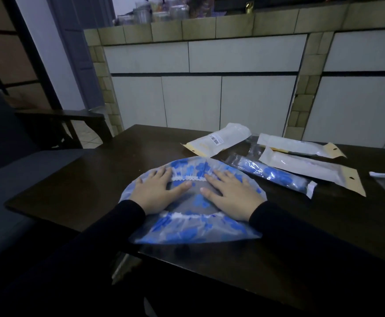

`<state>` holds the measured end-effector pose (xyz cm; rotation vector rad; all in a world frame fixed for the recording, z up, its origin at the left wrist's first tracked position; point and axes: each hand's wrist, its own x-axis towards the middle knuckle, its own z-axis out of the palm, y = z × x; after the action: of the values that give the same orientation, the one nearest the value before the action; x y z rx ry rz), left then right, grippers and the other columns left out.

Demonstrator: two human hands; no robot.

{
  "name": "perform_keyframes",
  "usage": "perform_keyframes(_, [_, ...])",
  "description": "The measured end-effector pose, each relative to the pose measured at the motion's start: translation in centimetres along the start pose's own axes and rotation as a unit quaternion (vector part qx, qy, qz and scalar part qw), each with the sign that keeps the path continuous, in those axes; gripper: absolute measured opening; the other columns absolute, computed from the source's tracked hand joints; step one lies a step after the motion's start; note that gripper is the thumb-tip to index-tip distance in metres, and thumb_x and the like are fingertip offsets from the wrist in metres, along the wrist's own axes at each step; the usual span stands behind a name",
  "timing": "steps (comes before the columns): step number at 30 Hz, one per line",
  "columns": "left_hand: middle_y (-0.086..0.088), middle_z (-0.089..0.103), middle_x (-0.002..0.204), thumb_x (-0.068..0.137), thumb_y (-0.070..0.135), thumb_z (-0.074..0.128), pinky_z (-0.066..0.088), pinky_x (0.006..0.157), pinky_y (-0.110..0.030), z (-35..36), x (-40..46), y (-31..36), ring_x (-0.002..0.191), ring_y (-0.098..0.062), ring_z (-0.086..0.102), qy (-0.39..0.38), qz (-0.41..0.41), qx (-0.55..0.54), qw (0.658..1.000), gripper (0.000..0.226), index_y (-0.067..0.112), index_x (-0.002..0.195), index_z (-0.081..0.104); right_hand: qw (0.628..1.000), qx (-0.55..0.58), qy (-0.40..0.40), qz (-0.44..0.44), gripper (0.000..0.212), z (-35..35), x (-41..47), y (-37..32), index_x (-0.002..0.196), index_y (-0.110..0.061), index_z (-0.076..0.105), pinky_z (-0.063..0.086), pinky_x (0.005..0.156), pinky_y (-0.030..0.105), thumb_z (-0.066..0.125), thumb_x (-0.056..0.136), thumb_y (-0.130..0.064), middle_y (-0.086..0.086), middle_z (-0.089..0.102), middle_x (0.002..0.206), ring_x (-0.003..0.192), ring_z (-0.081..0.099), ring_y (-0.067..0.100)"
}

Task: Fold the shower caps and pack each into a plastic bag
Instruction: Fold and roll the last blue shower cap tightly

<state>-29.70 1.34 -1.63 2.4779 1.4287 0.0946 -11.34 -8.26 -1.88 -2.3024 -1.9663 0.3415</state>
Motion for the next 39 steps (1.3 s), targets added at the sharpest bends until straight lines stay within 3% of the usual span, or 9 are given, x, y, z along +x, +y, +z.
perform_keyframes(7, [0.005,0.010,0.161,0.078,0.080,0.032,0.005,0.117,-0.048,-1.8,-3.8,3.6,0.147,-0.014,0.012,0.067,0.031,-0.046,0.996,0.098,0.022,0.154,0.013,0.981,-0.005,0.192,-0.012,0.049,-1.7,-2.8,-1.5,0.148,-0.023,0.033,0.014,0.116,0.047,0.030,0.101,-0.040,-0.003,0.026,0.157,0.145,0.018,0.021])
perform_keyframes(11, [0.006,-0.008,0.162,0.057,0.096,0.016,0.002,0.115,-0.056,0.3,-7.6,4.8,0.149,-0.020,-0.003,0.018,0.005,0.002,1.000,0.120,0.028,0.153,-0.005,0.996,-0.009,0.083,-0.001,0.058,0.0,-6.5,-1.7,0.153,-0.029,0.015,0.004,0.116,0.048,0.025,0.100,-0.049,0.001,0.008,0.161,0.148,0.003,0.026])
perform_keyframes(15, [0.006,-0.019,0.160,0.052,0.101,0.028,-0.001,0.113,-0.061,1.8,-7.9,3.9,0.148,-0.027,-0.011,-0.054,-0.016,0.042,0.998,0.120,0.043,0.147,-0.018,0.999,-0.030,-0.044,0.008,0.079,0.8,-7.6,0.9,0.151,-0.042,-0.006,-0.004,0.117,0.046,0.022,0.085,-0.077,-0.004,-0.014,0.161,0.147,-0.012,0.029])
perform_keyframes(20, [0.007,-0.022,0.159,0.053,0.097,0.041,-0.001,0.113,-0.061,1.4,-8.1,3.3,0.148,-0.027,-0.011,-0.041,0.027,0.022,0.999,0.121,0.047,0.146,-0.018,0.998,-0.015,-0.056,-0.006,0.101,0.5,-7.9,1.8,0.149,-0.045,-0.010,-0.003,0.118,0.047,0.023,0.065,-0.091,-0.007,-0.017,0.160,0.147,-0.014,0.027])
perform_keyframes(25, [0.000,-0.015,0.161,0.054,0.100,0.029,-0.010,0.111,-0.062,0.9,-7.3,1.4,0.147,-0.027,-0.014,-0.026,-0.007,0.093,0.995,0.119,0.043,0.149,-0.014,0.997,-0.011,-0.073,-0.030,0.101,-0.4,-8.4,2.9,0.146,-0.047,-0.015,-0.014,0.114,0.053,0.028,0.066,-0.090,-0.009,-0.018,0.159,0.146,-0.016,0.018])
perform_keyframes(30, [0.009,-0.004,0.161,0.058,0.093,0.041,0.002,0.118,-0.051,0.5,-7.2,1.5,0.149,-0.021,0.002,-0.033,0.077,0.022,0.996,0.111,0.047,0.149,-0.003,0.995,0.014,-0.049,-0.087,0.092,-1.2,-8.9,3.5,0.147,-0.051,0.006,-0.008,0.116,0.044,0.044,0.070,-0.082,-0.023,-0.010,0.155,0.142,-0.013,0.005])
perform_keyframes(33, [0.019,0.038,0.143,0.064,0.082,0.057,0.042,0.105,-0.036,0.4,-7.5,1.3,0.128,-0.004,0.043,0.000,0.208,-0.123,0.970,0.078,0.043,0.131,0.050,0.978,0.095,0.005,-0.184,0.065,-2.0,-9.7,4.4,0.127,-0.049,0.050,0.017,0.106,0.012,0.071,0.067,-0.065,-0.038,0.022,0.142,0.132,0.019,-0.014])
perform_keyframes(35, [0.019,0.054,0.118,0.072,0.069,0.064,0.048,0.090,-0.035,0.7,-7.6,1.0,0.109,-0.007,0.056,0.017,0.260,-0.156,0.953,0.049,0.037,0.108,0.067,0.967,0.115,0.017,-0.226,0.047,-2.1,-9.8,5.3,0.108,-0.042,0.065,0.022,0.094,0.000,0.078,0.066,-0.058,-0.036,0.043,0.127,0.122,0.035,-0.015])
perform_keyframes(39, [0.023,0.055,0.119,0.073,0.070,0.063,0.044,0.098,-0.031,0.5,-7.6,0.3,0.115,-0.002,0.053,-0.027,0.281,-0.168,0.945,0.052,0.036,0.112,0.068,0.951,0.052,0.090,-0.291,0.031,-1.5,-9.9,5.5,0.100,-0.032,0.074,0.037,0.091,0.011,0.061,0.084,-0.055,-0.022,0.061,0.118,0.109,0.055,-0.002])
